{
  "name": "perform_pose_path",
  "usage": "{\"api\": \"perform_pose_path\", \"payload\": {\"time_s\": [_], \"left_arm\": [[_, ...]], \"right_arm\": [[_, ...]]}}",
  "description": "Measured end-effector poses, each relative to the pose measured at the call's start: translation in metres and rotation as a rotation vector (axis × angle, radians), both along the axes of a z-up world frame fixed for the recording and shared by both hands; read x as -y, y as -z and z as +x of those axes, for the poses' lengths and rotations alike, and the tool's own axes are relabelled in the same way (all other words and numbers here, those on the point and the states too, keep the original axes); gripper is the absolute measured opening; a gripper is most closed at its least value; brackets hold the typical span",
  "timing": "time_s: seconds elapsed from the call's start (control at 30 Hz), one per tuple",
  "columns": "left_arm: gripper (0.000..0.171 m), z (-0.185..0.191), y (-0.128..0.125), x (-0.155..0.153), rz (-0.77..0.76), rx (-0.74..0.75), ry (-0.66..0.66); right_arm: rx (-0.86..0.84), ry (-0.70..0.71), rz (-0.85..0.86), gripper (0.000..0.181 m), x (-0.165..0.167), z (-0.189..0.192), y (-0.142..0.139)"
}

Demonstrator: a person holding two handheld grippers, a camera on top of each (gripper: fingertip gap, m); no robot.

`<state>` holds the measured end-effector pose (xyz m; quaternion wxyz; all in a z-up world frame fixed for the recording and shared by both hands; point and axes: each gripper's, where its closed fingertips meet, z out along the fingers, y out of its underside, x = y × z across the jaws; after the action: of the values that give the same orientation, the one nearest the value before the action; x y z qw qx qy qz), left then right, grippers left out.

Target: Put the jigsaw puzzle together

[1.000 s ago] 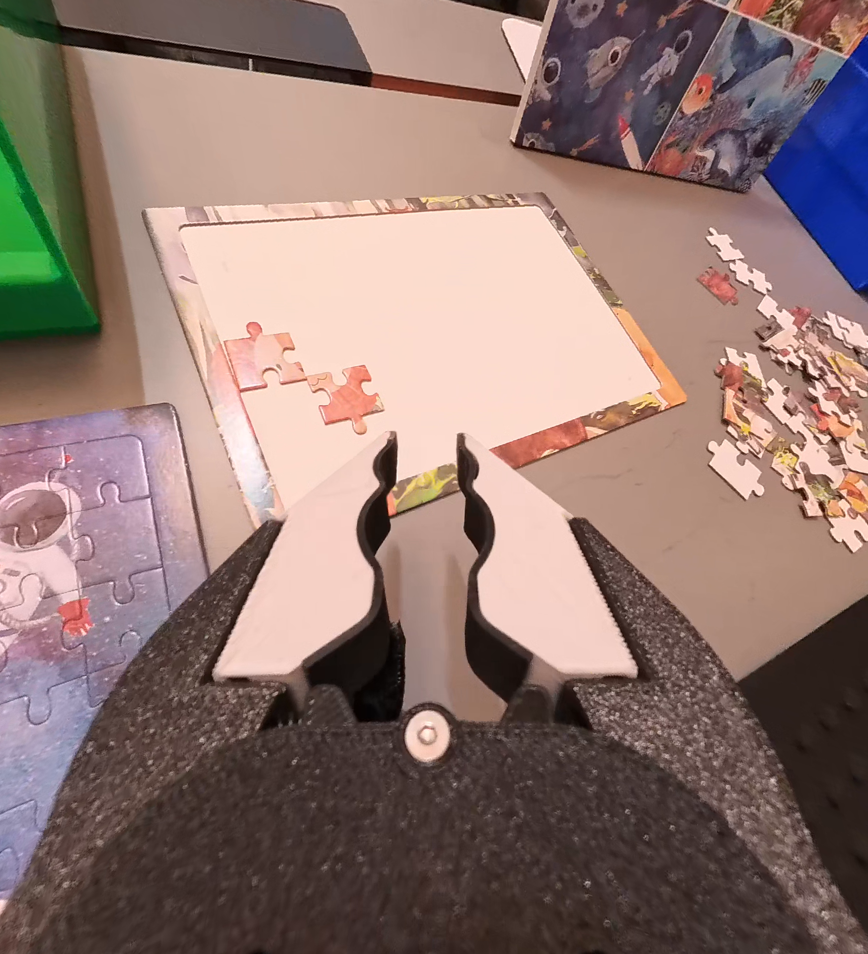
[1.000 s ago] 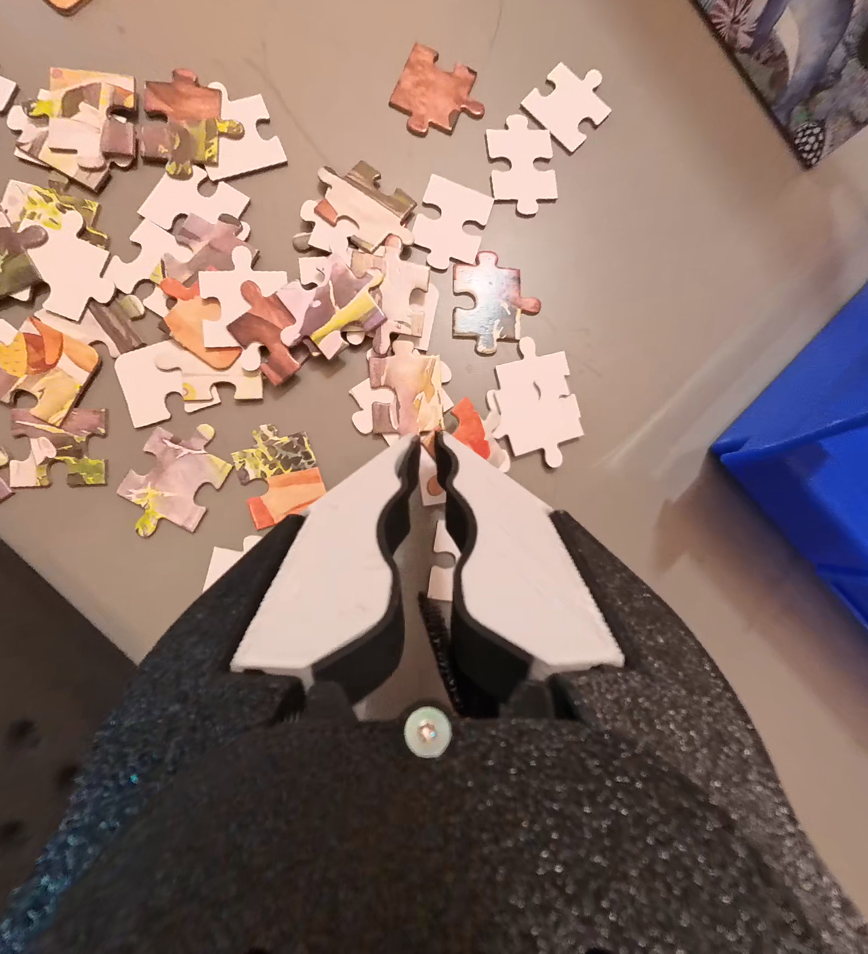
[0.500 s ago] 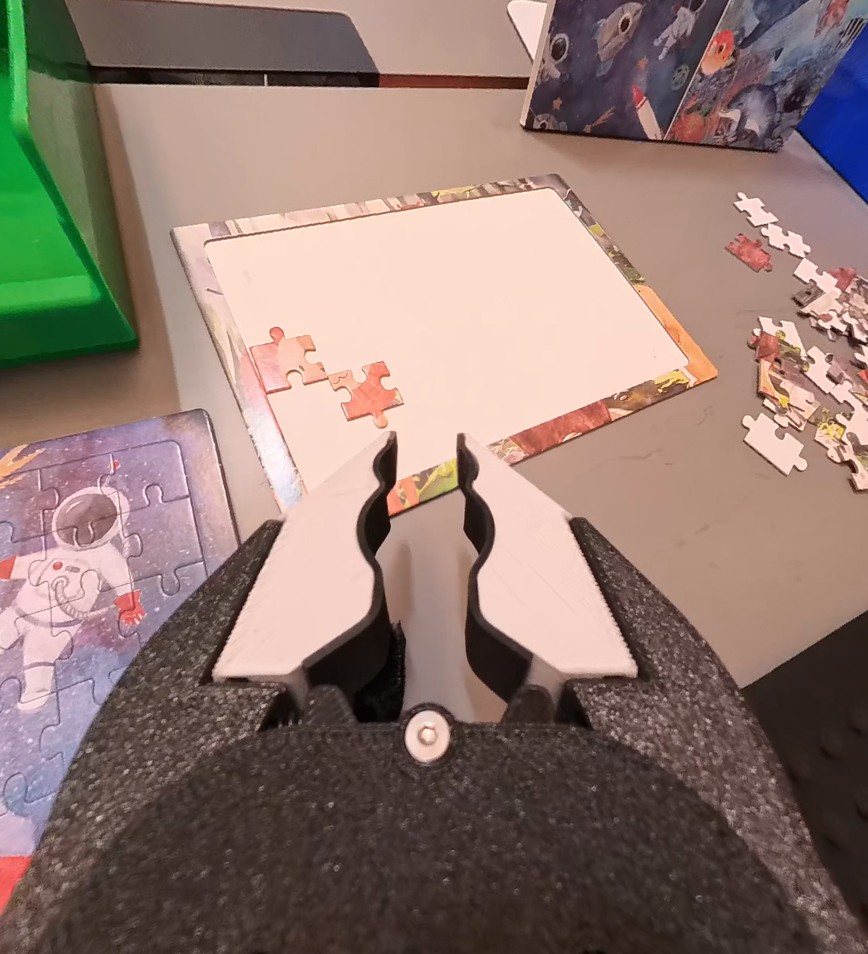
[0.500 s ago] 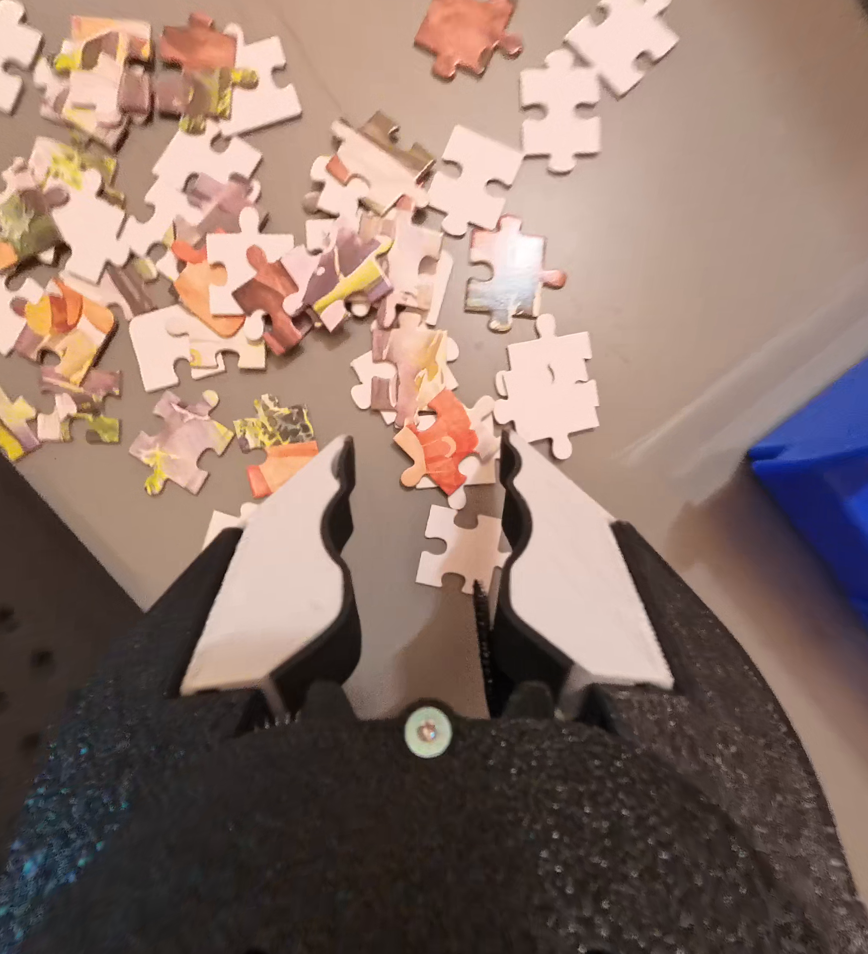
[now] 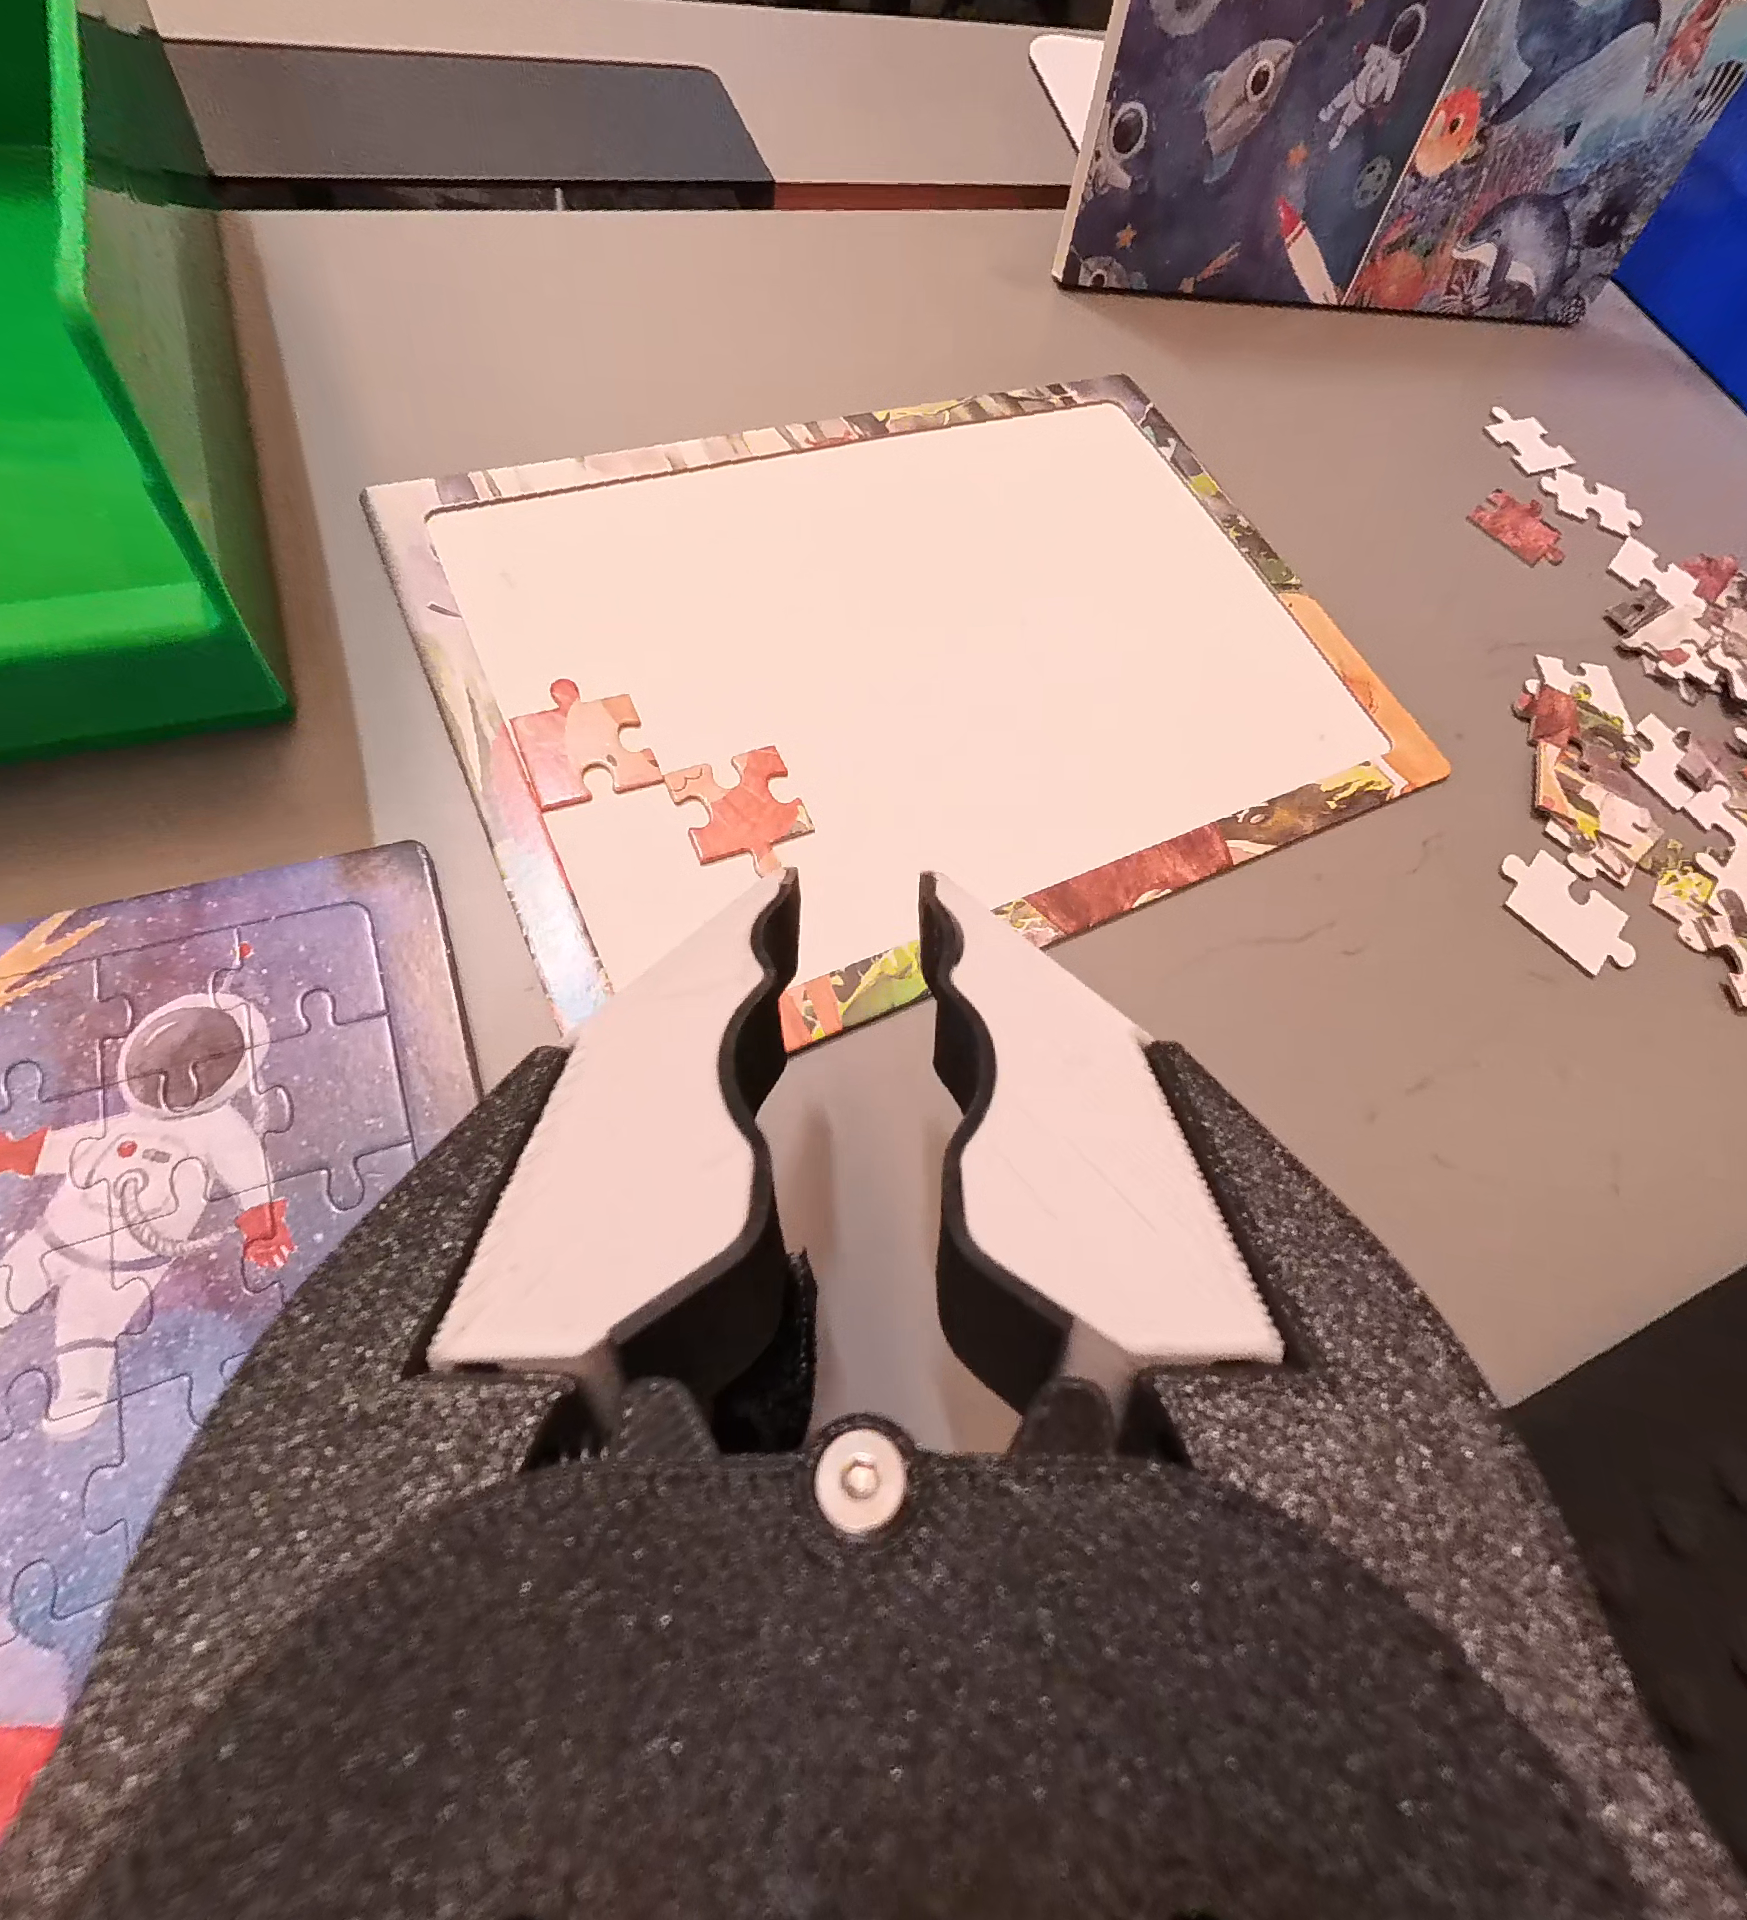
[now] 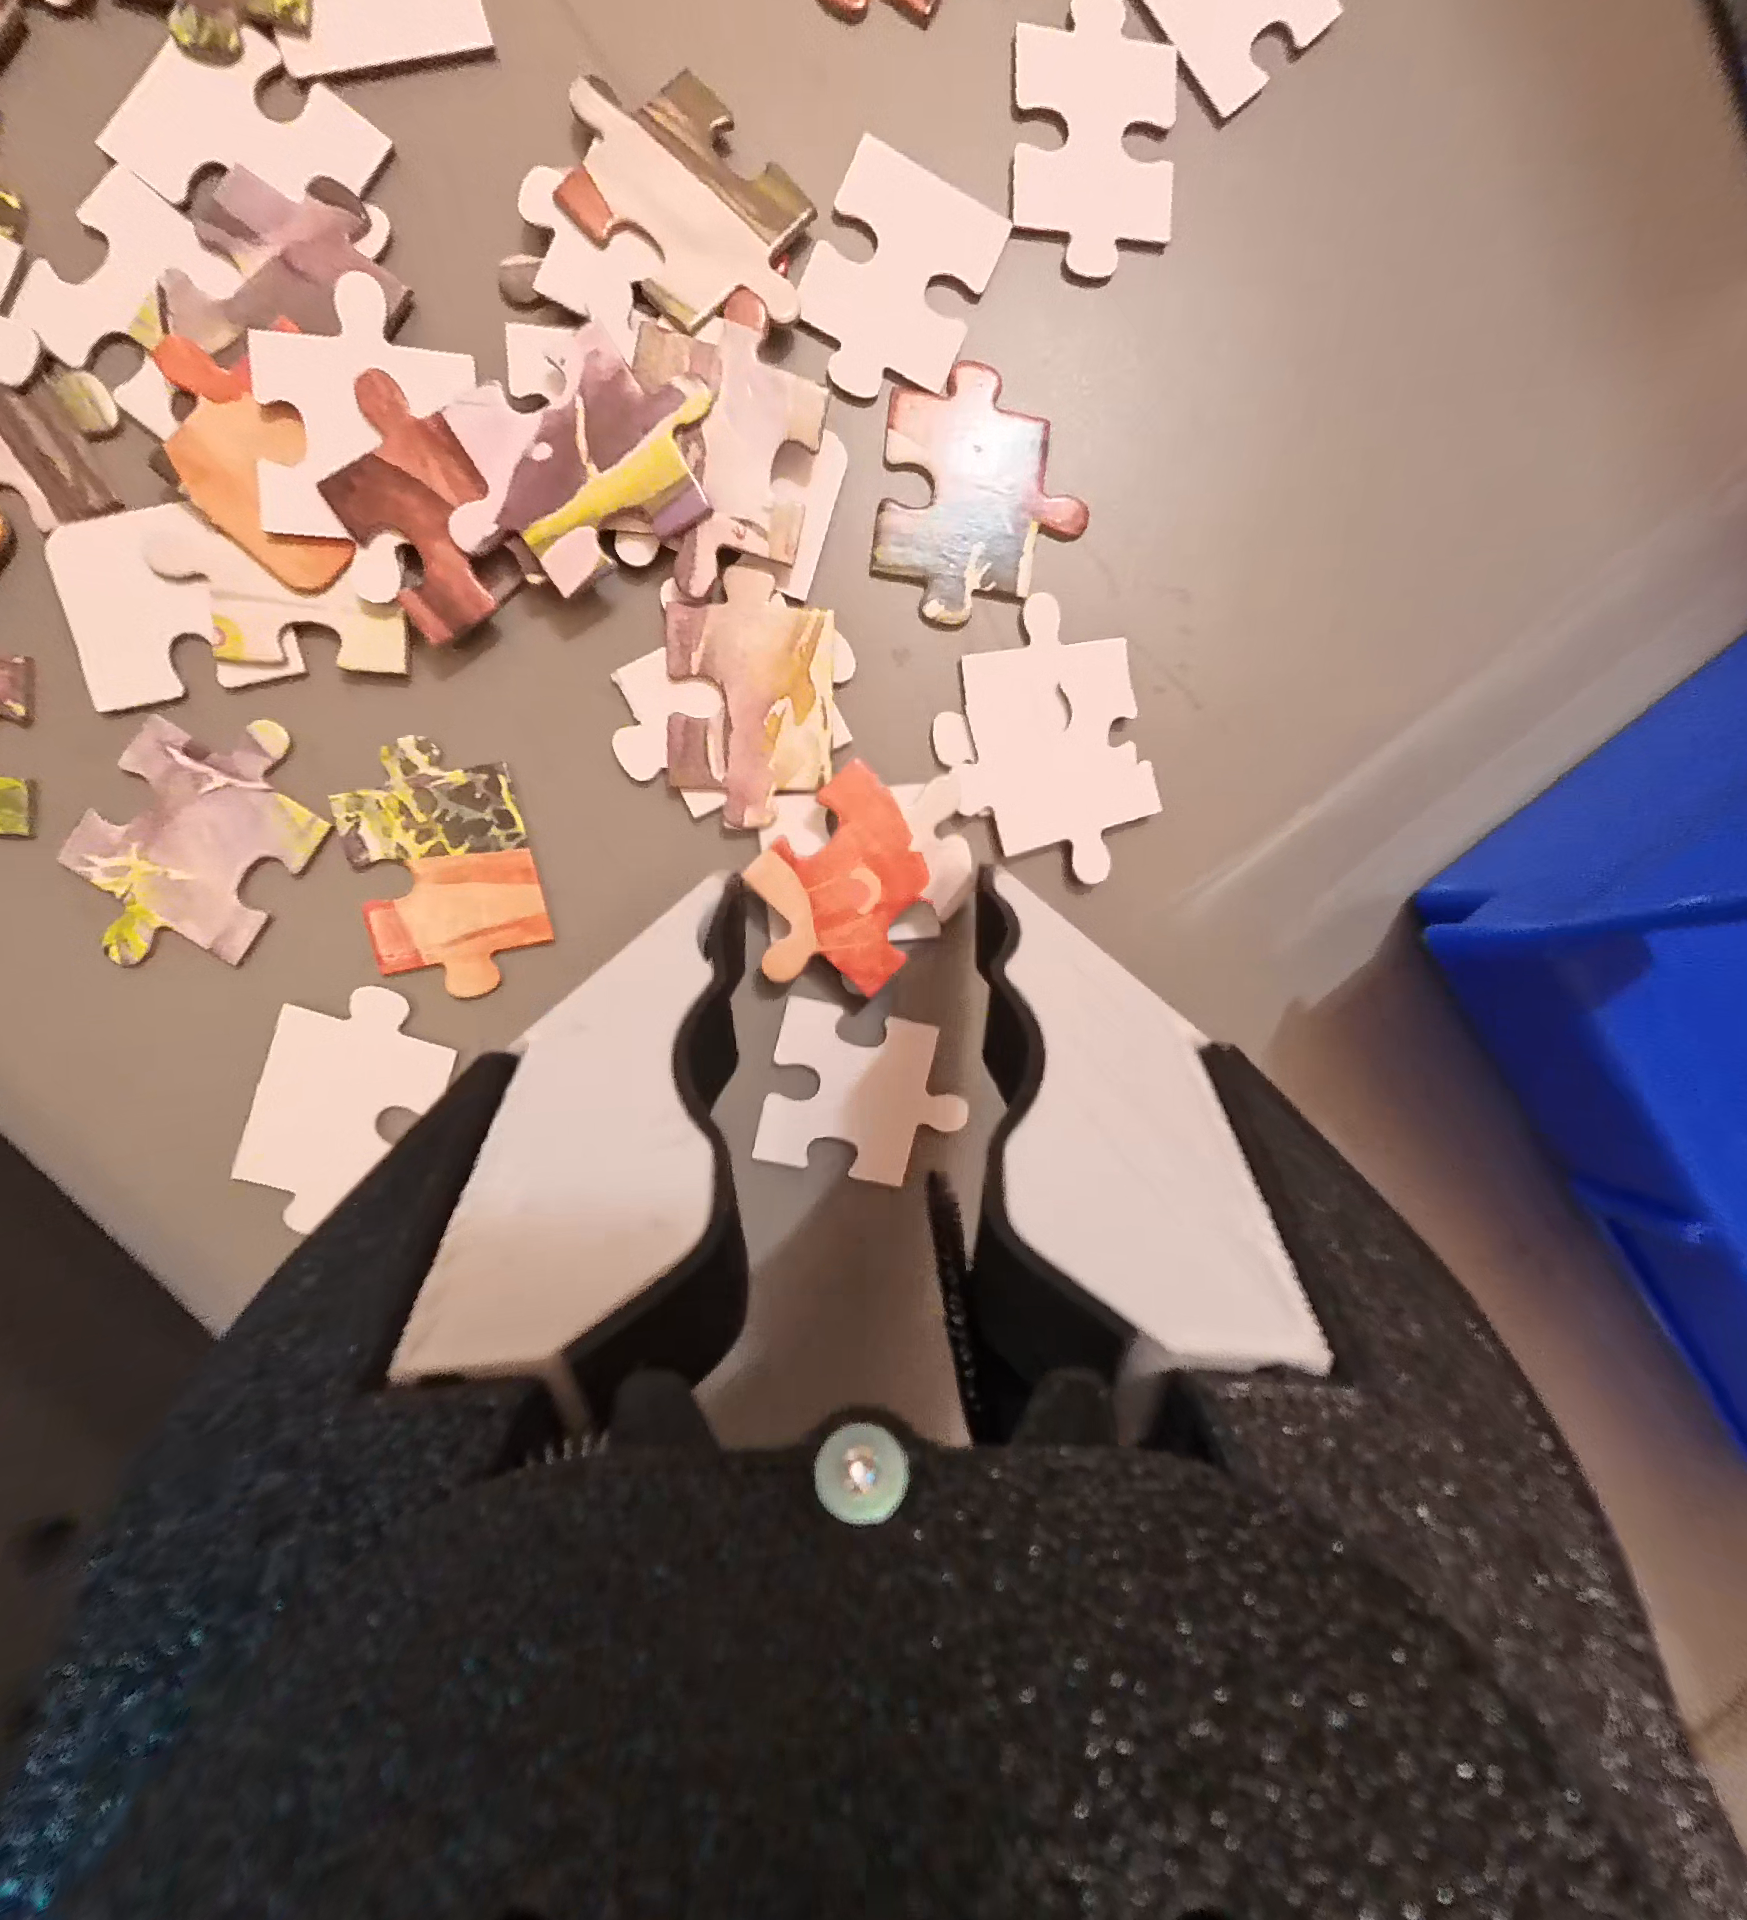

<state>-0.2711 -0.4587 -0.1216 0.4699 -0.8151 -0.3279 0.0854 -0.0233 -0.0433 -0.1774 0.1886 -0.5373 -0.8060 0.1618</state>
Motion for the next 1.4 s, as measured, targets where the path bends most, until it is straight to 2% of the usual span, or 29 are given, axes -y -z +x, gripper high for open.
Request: {"api": "perform_pose_path", "payload": {"time_s": [0.1,0.2,0.27,0.37,0.5,0.63,0.73,0.83,0.97,1.23,1.4], "left_arm": [[0.022,-0.001,0.001,0.001,0.000,0.001,-0.001],[0.022,-0.006,0.002,0.005,-0.004,0.001,-0.020],[0.022,-0.012,0.004,0.012,-0.013,0.000,-0.050],[0.022,-0.027,0.011,0.030,-0.053,-0.012,-0.143],[0.021,-0.035,0.011,0.040,-0.003,0.039,-0.224],[0.021,-0.032,0.009,0.038,-0.009,0.010,-0.209],[0.021,-0.029,0.009,0.034,-0.007,-0.002,-0.186],[0.021,-0.029,0.012,0.033,-0.002,0.010,-0.177],[0.021,-0.029,0.017,0.032,0.018,0.045,-0.173],[0.021,-0.028,0.017,0.031,0.024,0.056,-0.166],[0.021,-0.027,0.023,0.029,0.008,0.057,-0.161]], "right_arm": [[-0.045,-0.002,0.044,0.045,0.008,-0.003,-0.022],[-0.156,-0.053,0.030,0.045,0.044,-0.033,-0.067],[-0.230,-0.124,-0.041,0.045,0.091,-0.069,-0.095],[-0.293,-0.284,-0.116,0.045,0.179,-0.135,-0.113],[-0.244,-0.426,-0.202,0.045,0.289,-0.223,-0.094],[-0.126,-0.362,-0.231,0.045,0.350,-0.291,-0.046],[-0.083,-0.262,-0.155,0.045,0.358,-0.322,-0.020],[-0.009,-0.220,-0.208,0.045,0.376,-0.326,-0.010],[0.004,-0.168,-0.124,0.045,0.374,-0.331,-0.001],[-0.003,-0.174,-0.169,0.045,0.384,-0.327,-0.003],[0.015,-0.076,-0.286,0.045,0.380,-0.328,-0.007]]}}
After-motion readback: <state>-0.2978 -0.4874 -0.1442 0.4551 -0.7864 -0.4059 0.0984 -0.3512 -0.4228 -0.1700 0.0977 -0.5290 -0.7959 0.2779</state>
